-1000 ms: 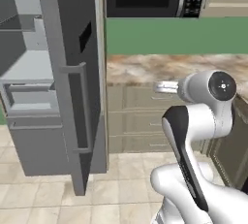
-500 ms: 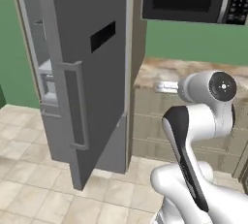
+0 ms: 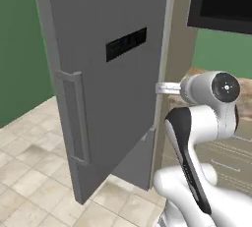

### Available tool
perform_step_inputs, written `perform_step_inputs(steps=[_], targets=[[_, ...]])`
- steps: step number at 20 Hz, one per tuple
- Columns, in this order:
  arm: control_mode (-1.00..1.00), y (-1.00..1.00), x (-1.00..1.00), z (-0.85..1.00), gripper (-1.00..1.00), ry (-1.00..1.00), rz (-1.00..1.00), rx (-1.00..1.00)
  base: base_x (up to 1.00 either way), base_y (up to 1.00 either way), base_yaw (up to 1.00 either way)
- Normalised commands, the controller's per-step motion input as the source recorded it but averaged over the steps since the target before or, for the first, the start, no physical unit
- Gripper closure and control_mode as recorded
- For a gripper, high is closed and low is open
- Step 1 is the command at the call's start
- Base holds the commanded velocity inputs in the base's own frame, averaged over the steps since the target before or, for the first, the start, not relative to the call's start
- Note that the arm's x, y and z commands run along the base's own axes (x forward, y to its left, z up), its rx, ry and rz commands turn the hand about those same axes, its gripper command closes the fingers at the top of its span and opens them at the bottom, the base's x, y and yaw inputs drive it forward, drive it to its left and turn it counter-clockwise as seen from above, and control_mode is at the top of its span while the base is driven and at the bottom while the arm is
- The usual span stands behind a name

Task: Place the mushroom in the correct fridge rack based on whether it is a fruit or vegetable. Finally, close the fridge door.

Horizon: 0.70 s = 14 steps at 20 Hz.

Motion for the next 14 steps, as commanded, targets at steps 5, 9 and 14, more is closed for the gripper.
perform_step_inputs(steps=[5, 9, 14], targets=[[1.00, 0.00, 0.00, 0.00, -1.00, 0.00, 0.00, 0.00, 0.41, -0.37, 0.46], [1.00, 0.00, 0.00, 0.00, -1.00, 0.00, 0.00, 0.00, 0.37, -0.27, 0.41], [1.00, 0.00, 0.00, 0.00, -1.00, 0.00, 0.00, 0.00, 0.28, -0.17, 0.30]])
